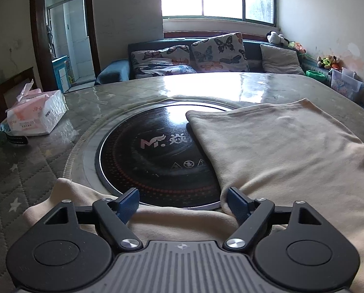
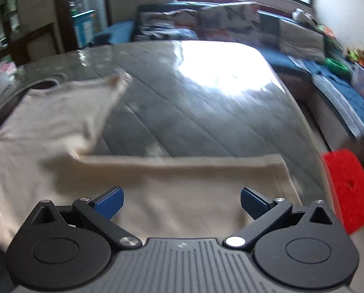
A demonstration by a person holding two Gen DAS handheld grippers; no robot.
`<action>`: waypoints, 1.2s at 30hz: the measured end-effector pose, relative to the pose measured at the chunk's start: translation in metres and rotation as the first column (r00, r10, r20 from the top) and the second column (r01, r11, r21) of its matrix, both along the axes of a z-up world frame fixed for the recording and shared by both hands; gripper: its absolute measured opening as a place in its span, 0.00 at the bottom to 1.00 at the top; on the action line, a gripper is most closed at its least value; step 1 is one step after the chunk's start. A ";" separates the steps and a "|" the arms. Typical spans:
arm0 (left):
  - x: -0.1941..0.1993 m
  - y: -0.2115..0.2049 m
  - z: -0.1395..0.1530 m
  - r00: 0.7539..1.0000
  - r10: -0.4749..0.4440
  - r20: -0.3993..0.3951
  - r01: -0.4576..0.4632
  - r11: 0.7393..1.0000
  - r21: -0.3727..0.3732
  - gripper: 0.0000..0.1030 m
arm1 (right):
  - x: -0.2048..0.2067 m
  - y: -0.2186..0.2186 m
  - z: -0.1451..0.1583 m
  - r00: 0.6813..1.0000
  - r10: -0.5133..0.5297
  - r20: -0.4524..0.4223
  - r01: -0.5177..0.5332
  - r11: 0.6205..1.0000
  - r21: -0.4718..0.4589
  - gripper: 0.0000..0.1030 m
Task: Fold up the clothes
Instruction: 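Sweep both open grippers across the sweatshirt to flatten it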
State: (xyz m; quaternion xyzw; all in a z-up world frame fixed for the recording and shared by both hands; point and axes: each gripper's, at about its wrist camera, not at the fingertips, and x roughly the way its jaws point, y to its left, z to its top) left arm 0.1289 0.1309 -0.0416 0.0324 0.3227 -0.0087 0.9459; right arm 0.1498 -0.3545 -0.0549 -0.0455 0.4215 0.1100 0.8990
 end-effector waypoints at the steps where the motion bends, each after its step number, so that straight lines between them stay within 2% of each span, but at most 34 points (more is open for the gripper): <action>1: 0.000 0.000 0.000 1.000 0.002 -0.001 -0.002 1.000 0.003 0.82 | -0.003 -0.006 -0.001 1.000 -0.008 0.010 0.008 1.000 0.004 1.00; 8: 0.002 0.005 0.000 0.999 0.033 -0.009 -0.033 0.999 0.004 0.89 | -0.015 -0.043 -0.007 0.996 -0.078 0.050 0.077 0.997 0.015 1.00; 16: 0.005 0.008 0.000 0.998 0.054 -0.022 -0.054 0.998 -0.009 0.96 | -0.021 -0.048 -0.002 0.994 -0.092 0.053 0.091 0.996 0.022 1.00; 22: -0.003 -0.007 0.009 0.999 0.034 0.018 -0.035 0.996 0.080 0.96 | -0.029 -0.014 0.008 0.996 0.004 0.093 -0.009 0.999 0.046 1.00; 24: -0.008 -0.013 0.018 0.999 0.026 0.045 -0.030 0.996 0.080 0.96 | -0.034 -0.001 0.005 0.994 0.055 0.093 -0.059 0.998 0.035 1.00; 29: -0.027 -0.043 0.045 0.992 -0.062 0.108 0.053 0.996 0.077 0.99 | -0.051 0.019 -0.001 0.984 0.146 0.105 -0.143 0.989 -0.042 1.00; 36: -0.043 -0.095 0.060 0.966 -0.225 0.130 0.224 0.974 0.023 1.00 | -0.069 0.014 0.004 0.983 0.166 0.081 -0.160 0.984 -0.081 1.00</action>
